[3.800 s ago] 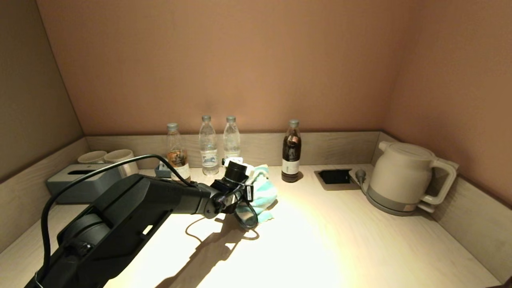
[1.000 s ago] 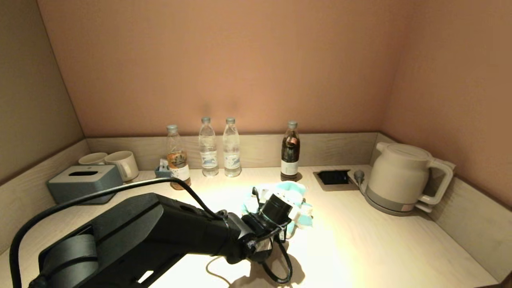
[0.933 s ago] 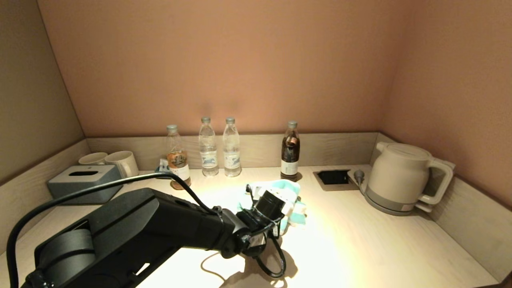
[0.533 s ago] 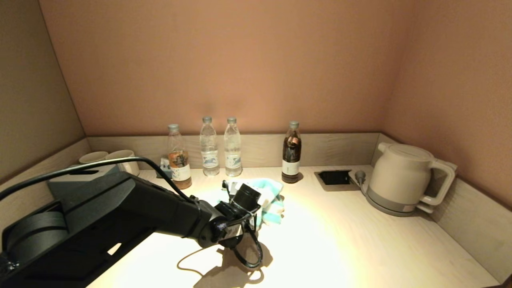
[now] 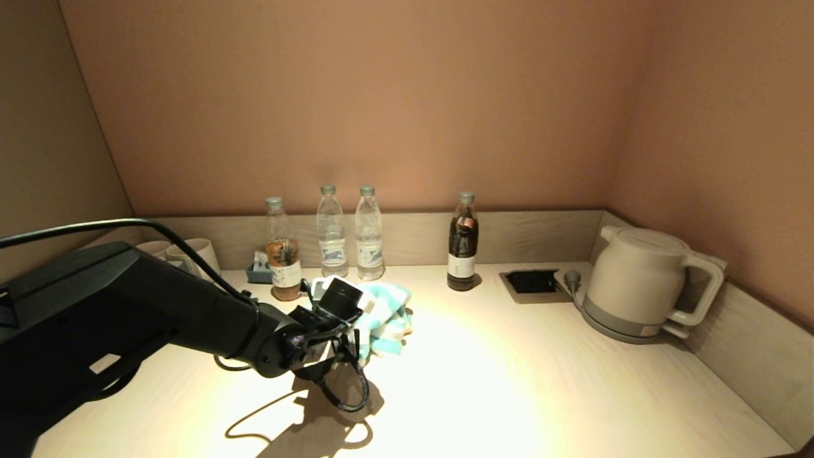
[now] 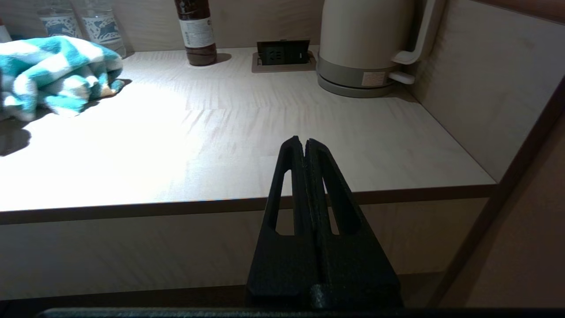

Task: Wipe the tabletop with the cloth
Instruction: Sweep the stains on the table

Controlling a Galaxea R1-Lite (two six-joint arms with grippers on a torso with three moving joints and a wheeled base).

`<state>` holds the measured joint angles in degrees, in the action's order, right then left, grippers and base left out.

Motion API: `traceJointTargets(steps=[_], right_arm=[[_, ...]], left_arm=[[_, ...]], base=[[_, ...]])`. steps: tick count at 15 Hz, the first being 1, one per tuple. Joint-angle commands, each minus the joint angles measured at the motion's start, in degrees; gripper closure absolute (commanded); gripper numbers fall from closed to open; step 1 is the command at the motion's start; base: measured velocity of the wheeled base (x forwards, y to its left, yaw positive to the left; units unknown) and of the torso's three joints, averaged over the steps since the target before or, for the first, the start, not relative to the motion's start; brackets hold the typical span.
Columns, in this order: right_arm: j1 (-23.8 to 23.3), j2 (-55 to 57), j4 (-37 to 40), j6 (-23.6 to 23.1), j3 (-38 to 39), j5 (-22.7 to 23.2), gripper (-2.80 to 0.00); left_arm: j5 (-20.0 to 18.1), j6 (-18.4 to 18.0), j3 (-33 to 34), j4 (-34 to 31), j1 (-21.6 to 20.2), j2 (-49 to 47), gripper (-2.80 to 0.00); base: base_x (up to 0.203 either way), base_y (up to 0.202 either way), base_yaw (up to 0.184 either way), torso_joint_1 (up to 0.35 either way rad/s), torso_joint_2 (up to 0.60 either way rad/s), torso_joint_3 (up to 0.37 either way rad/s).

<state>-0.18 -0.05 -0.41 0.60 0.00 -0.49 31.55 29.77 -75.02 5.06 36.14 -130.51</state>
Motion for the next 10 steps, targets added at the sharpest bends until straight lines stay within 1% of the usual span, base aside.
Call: traceJointTargets(steps=[1,2,3,4,7,10], right_arm=[[0.0,0.0,0.0,0.0,0.0,0.0,0.00],[0.0,0.0,0.0,0.0,0.0,0.0,0.00],[0.0,0.0,0.0,0.0,0.0,0.0,0.00],[0.0,0.0,0.0,0.0,0.0,0.0,0.00],[0.0,0.0,0.0,0.0,0.0,0.0,0.00],[0.0,0.0,0.0,0.0,0.0,0.0,0.00]], left_arm=[[0.4,0.4,5.4,0.4,-3.1,4.6,0.00],[0.4,0.6,6.6,0.5,-4.2,5.5,0.00],[0.4,0.6,6.9,0.5,-4.5,5.7,0.00],[0.3,0.5,9.1,0.7,-6.1,6.4,0.00],[0.2,-0.2,20.1,2.3,-10.8,9.7,0.00],[0.1,-2.0,27.7,3.1,-14.1,15.6,0.00]], base=[[0.000,0.000,0.000,0.000,0.00,0.000],[0.000,0.000,0.000,0.000,0.00,0.000],[0.000,0.000,0.000,0.000,0.00,0.000],[0.000,0.000,0.000,0.000,0.00,0.000],[0.000,0.000,0.000,0.000,0.00,0.000],[0.000,0.000,0.000,0.000,0.00,0.000]])
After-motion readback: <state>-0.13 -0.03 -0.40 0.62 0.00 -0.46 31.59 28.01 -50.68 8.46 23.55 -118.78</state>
